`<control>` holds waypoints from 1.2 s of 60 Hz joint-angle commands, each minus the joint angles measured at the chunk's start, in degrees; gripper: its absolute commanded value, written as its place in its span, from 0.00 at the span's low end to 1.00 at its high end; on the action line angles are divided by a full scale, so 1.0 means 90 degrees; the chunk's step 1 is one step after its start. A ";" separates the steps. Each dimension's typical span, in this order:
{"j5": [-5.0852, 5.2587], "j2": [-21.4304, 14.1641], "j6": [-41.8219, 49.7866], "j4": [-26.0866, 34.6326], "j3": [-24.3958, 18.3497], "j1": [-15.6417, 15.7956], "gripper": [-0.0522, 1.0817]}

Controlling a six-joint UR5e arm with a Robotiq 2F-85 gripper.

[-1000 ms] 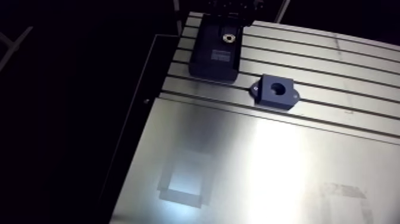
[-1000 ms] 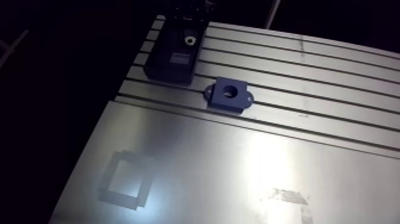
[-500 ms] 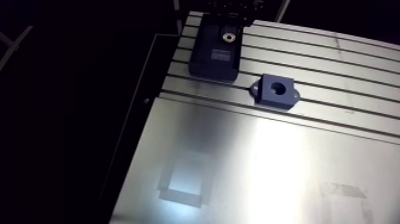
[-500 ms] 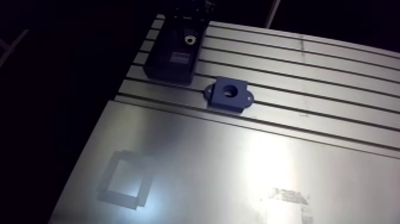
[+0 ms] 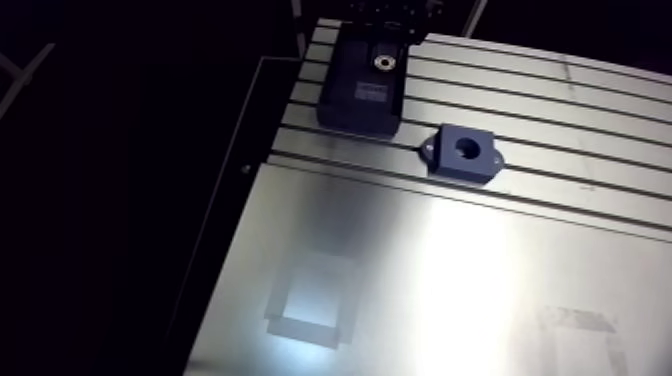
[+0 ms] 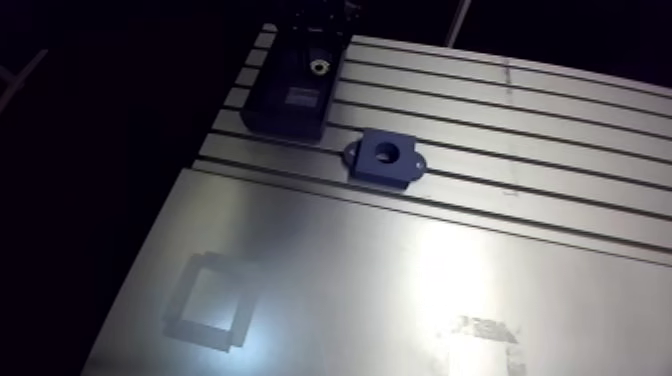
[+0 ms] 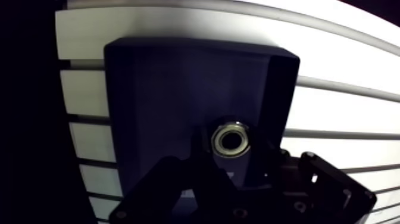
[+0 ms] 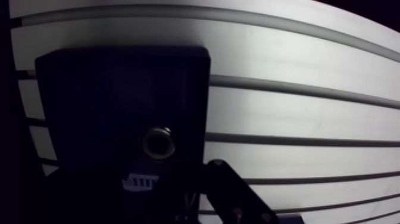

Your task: Pick up the bearing and press it into the housing until flush.

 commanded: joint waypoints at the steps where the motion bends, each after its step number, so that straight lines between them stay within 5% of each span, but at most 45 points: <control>1: 0.0000 0.0000 0.0000 0.0000 0.0000 0.0000 0.51; 45: 0.0039 -0.0078 -0.0037 0.0009 -0.0019 0.0008 0.57; 72: 0.0049 -0.0501 -0.0087 0.0132 -0.0031 0.0087 0.58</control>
